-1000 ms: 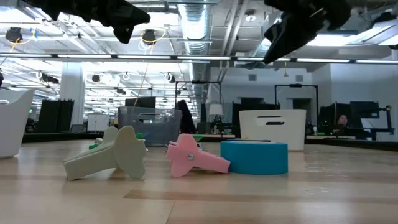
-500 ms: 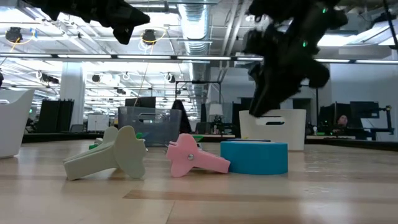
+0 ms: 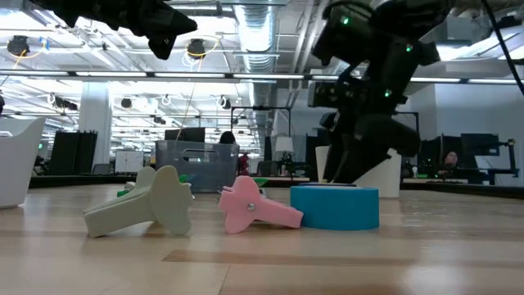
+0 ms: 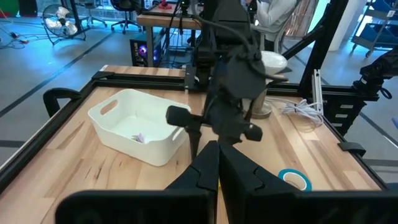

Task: Pick and place Stapler, Stapler remover, tape
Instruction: Put the blue stapler into the black bin

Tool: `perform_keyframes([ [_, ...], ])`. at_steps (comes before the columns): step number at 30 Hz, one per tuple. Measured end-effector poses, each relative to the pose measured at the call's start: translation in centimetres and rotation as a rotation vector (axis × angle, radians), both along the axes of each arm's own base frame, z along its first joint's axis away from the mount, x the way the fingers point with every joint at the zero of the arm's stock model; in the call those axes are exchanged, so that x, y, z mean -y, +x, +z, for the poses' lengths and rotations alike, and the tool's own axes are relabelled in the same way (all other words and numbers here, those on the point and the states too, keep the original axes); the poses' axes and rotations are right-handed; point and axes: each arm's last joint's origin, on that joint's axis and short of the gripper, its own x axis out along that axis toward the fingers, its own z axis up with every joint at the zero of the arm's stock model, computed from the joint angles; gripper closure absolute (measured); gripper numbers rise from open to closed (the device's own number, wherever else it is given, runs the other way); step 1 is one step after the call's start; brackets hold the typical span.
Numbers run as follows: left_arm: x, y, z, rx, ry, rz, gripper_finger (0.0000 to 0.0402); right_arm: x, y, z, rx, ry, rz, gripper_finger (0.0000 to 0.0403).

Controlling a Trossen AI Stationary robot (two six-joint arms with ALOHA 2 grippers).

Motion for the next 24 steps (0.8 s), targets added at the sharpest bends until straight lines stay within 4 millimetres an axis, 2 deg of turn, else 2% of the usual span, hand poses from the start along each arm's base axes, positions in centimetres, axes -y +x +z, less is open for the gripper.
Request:
perform_keyframes([
  [13, 0.0, 0.0, 0.0, 0.0, 0.0, 0.0, 0.04, 0.73, 0.51, 0.0, 0.029, 0.091, 0.035, 0.0275],
  [24, 0.0, 0.0, 0.0, 0.0, 0.0, 0.0, 0.04, 0.56, 0.55, 0.04, 0.031, 0.133, 0.061, 0.0284],
])
